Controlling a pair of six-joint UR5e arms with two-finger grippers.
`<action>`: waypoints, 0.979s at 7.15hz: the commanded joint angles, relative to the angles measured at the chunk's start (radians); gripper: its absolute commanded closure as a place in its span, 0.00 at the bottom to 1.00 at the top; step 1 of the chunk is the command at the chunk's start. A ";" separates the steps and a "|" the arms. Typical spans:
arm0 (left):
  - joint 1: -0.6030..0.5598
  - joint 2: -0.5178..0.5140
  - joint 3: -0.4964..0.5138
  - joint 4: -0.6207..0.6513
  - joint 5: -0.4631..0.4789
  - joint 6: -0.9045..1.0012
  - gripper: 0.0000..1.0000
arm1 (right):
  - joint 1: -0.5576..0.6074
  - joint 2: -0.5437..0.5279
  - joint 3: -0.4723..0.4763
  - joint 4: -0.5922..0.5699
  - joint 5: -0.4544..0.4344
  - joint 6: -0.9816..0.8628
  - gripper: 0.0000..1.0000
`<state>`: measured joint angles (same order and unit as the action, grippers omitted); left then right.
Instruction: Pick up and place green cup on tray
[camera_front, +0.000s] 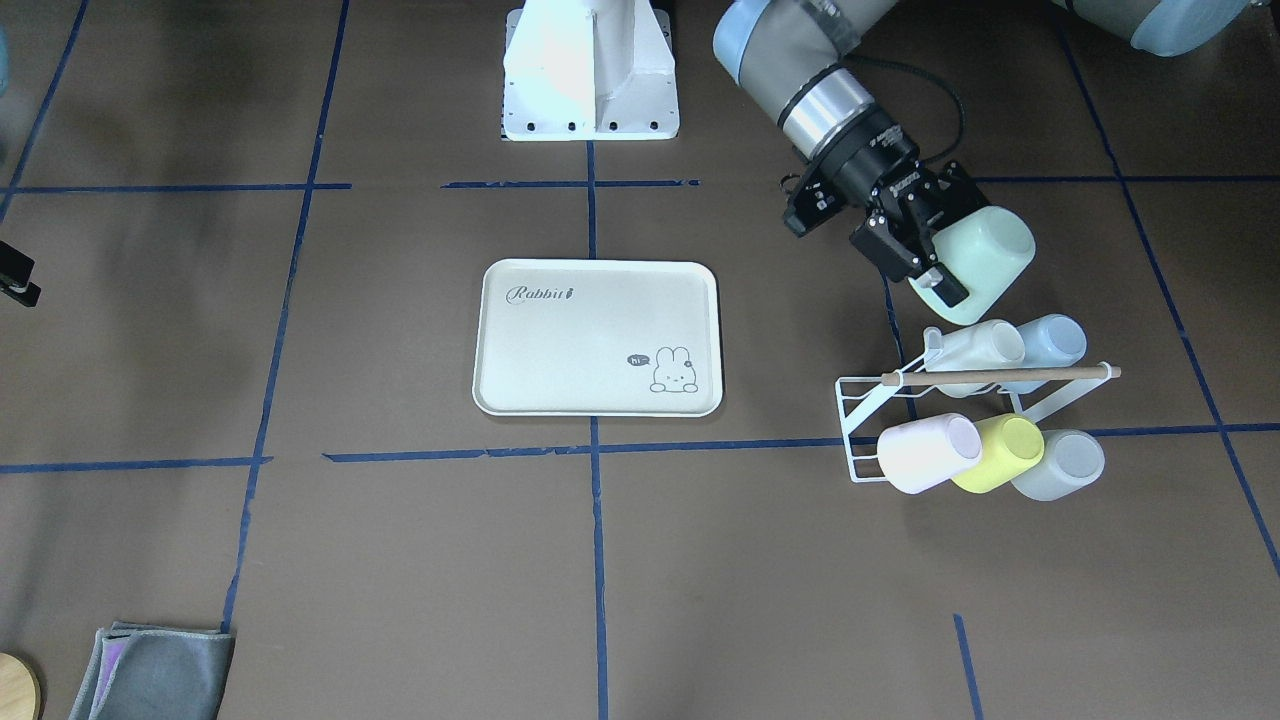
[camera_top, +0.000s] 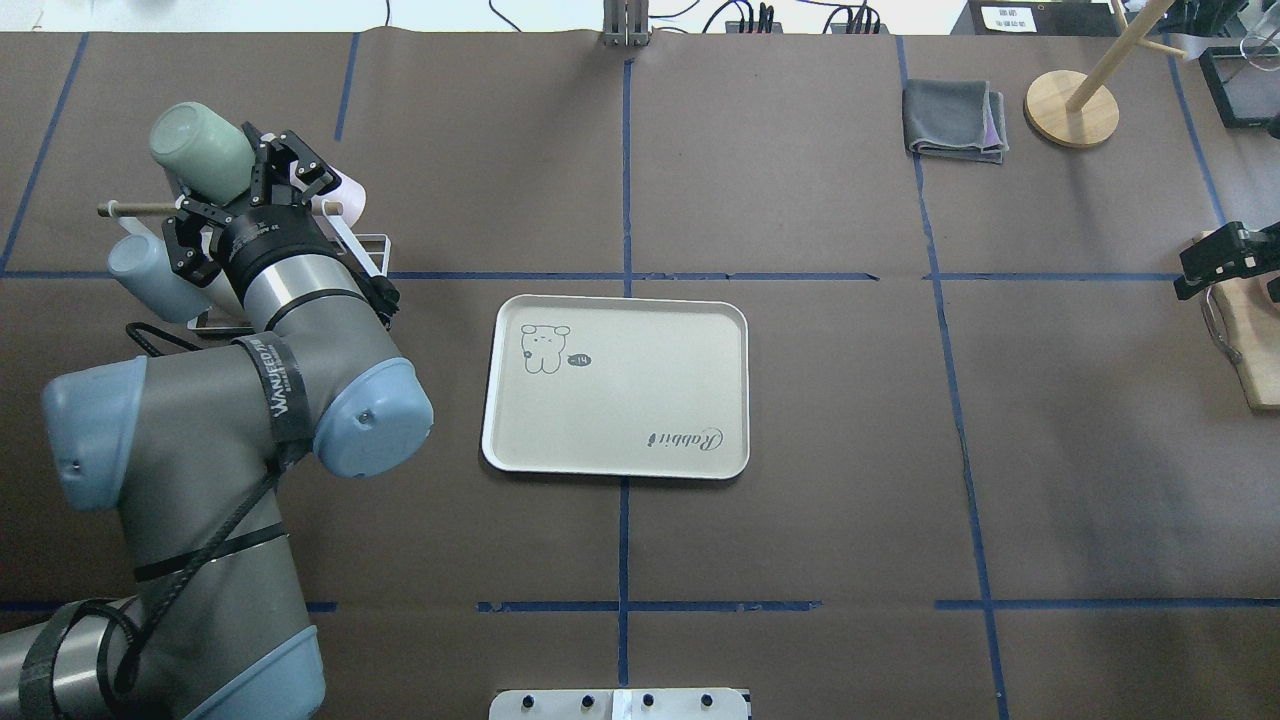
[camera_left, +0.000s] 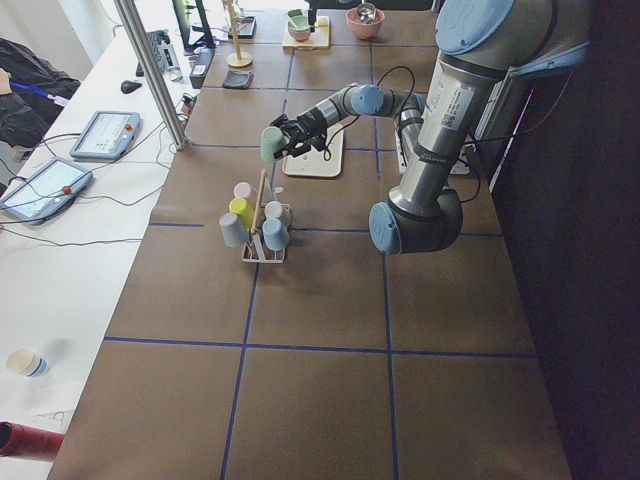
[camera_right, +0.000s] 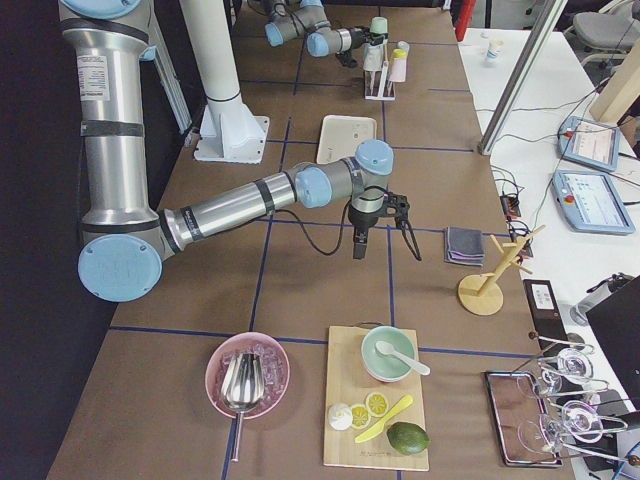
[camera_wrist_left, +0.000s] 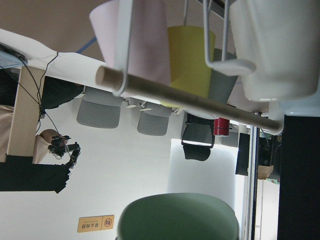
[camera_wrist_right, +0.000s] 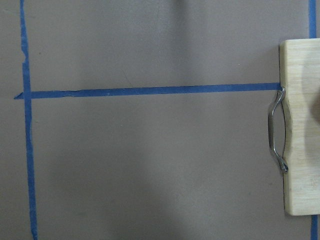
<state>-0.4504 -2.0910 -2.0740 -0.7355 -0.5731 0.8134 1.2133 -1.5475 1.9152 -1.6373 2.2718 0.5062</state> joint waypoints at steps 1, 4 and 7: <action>-0.011 -0.004 -0.110 -0.072 -0.093 -0.017 0.65 | 0.002 0.004 0.002 0.001 -0.002 0.000 0.00; -0.010 -0.004 -0.113 -0.184 -0.320 -0.286 0.70 | 0.006 0.010 0.005 0.001 -0.002 0.000 0.00; -0.008 0.005 -0.130 -0.247 -0.506 -0.529 0.85 | 0.009 0.015 0.008 0.002 -0.002 0.002 0.00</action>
<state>-0.4588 -2.0914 -2.1944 -0.9456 -1.0024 0.3931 1.2211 -1.5358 1.9221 -1.6357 2.2699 0.5072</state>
